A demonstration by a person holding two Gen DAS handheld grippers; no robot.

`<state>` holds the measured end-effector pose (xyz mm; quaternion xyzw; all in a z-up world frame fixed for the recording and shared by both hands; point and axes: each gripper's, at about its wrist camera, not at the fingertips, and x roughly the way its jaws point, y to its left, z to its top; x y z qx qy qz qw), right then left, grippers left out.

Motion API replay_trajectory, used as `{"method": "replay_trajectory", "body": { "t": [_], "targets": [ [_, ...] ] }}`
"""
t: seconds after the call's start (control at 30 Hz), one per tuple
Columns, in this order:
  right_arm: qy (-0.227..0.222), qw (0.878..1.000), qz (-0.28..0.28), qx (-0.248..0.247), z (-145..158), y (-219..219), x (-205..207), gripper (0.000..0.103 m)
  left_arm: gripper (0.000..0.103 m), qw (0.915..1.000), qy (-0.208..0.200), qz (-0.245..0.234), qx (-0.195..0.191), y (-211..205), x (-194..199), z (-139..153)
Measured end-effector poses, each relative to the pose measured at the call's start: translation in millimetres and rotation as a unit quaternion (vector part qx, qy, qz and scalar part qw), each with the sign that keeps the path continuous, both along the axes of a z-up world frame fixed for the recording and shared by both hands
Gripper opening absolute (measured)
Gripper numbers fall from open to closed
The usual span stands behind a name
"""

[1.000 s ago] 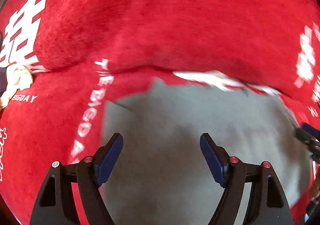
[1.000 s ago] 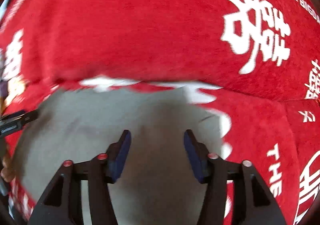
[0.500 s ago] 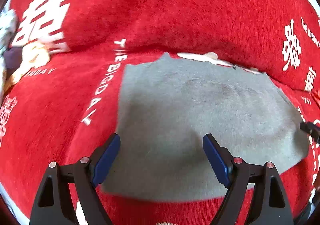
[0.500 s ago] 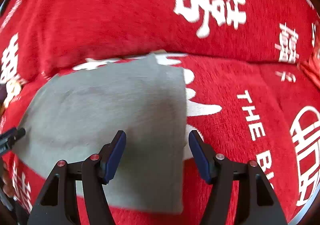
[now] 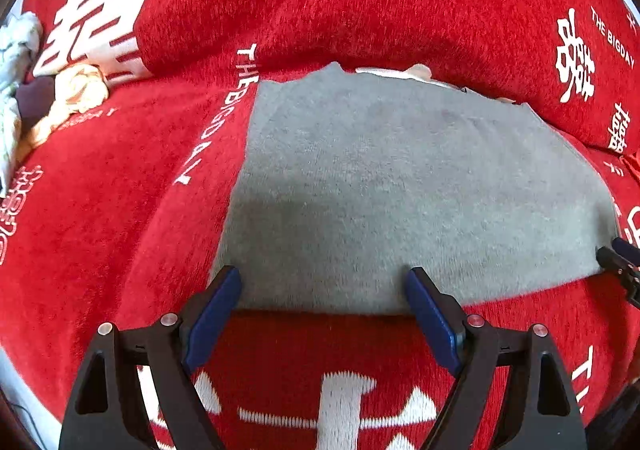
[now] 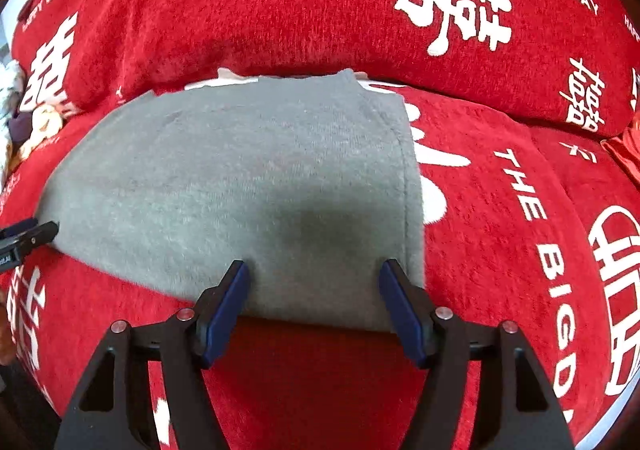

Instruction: Fold small clothes

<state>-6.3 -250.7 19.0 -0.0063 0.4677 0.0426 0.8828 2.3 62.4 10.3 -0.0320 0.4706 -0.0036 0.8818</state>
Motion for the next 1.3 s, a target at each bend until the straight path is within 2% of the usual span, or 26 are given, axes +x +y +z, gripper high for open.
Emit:
{"method": "replay_trajectory", "body": {
  "t": [0.13, 0.37, 0.43, 0.47, 0.5, 0.53, 0.57, 0.6, 0.63, 0.67, 0.7, 0.77, 0.83, 0.97, 1.07, 1.13, 1.3],
  "targets": [
    [0.003, 1.000, -0.005, -0.012, 11.3, 2.2, -9.5, 0.071, 0.085, 0.9993, -0.009, 0.012, -0.033, 9.4, -9.0, 11.4],
    [-0.011, 1.000, -0.007, 0.001, 31.2, 10.8, -9.9, 0.072, 0.086, 0.9969, -0.026, 0.070, -0.028, 38.5, -5.7, 10.9],
    [-0.010, 1.000, -0.005, 0.007, 33.2, 16.0, -8.1, 0.072, 0.085, 0.9948, -0.026, 0.090, -0.040, 53.7, -3.8, 6.9],
    [-0.010, 1.000, -0.003, 0.009, 33.3, 18.6, -7.4, 0.072, 0.061, 0.9942, -0.033, 0.088, -0.053, 59.2, -4.6, 6.9],
    [-0.008, 1.000, 0.000, 0.010, 32.9, 22.0, -6.7, 0.072, 0.045, 0.9939, -0.035, 0.079, -0.068, 65.6, -5.3, 7.1],
    [-0.007, 1.000, 0.002, 0.012, 32.1, 24.7, -6.3, 0.072, 0.037, 0.9938, -0.028, 0.075, -0.077, 69.8, -4.7, 5.7],
    [-0.006, 1.000, 0.004, 0.014, 31.5, 26.3, -6.2, 0.072, 0.042, 0.9934, -0.025, 0.074, -0.084, 73.3, -4.1, 4.9],
    [-0.005, 1.000, 0.007, 0.020, 31.0, 29.2, -6.3, 0.072, 0.054, 0.9932, -0.019, 0.077, -0.085, 77.7, -3.4, 3.2],
    [-0.004, 1.000, 0.010, 0.022, 30.7, 31.6, -5.9, 0.072, 0.089, 0.9931, -0.018, 0.080, -0.084, 79.9, -2.9, 2.4],
    [-0.004, 1.000, 0.014, 0.023, 30.5, 34.8, -5.4, 0.072, 0.099, 0.9924, -0.031, 0.089, -0.079, 82.7, -4.9, 4.1],
    [-0.004, 1.000, 0.017, 0.023, 30.4, 37.6, -5.0, 0.072, 0.099, 0.9905, -0.061, 0.098, -0.074, 85.2, -10.7, 9.0],
    [-0.004, 0.999, 0.027, 0.023, 30.6, 43.9, -3.9, 0.072, 0.099, 0.9902, -0.073, 0.088, -0.079, 85.9, -12.4, 13.1],
    [-0.005, 0.999, 0.037, 0.022, 30.8, 50.9, -2.5, 0.072, 0.101, 0.9906, -0.063, 0.072, -0.097, 84.8, -5.2, 12.0],
    [-0.006, 0.998, 0.051, 0.022, 32.1, 64.4, 6.4, 0.072, 0.101, 0.9890, -0.016, 0.031, -0.144, 74.6, 18.2, -4.5],
    [-0.012, 0.998, 0.067, 0.017, 37.1, 80.1, 18.5, 0.072, 0.101, 0.9899, 0.001, 0.014, -0.141, 64.4, 33.5, -16.3],
    [-0.015, 0.997, 0.078, 0.013, 41.0, 91.0, 25.9, 0.072, 0.101, 0.9914, -0.009, 0.015, -0.130, 61.5, 38.6, -19.0],
    [-0.007, 0.992, 0.122, 0.029, 50.8, 130.6, 57.6, 0.072, 0.101, 0.9881, -0.005, -0.003, -0.154, 60.2, 51.3, -19.3]
  ]
}}
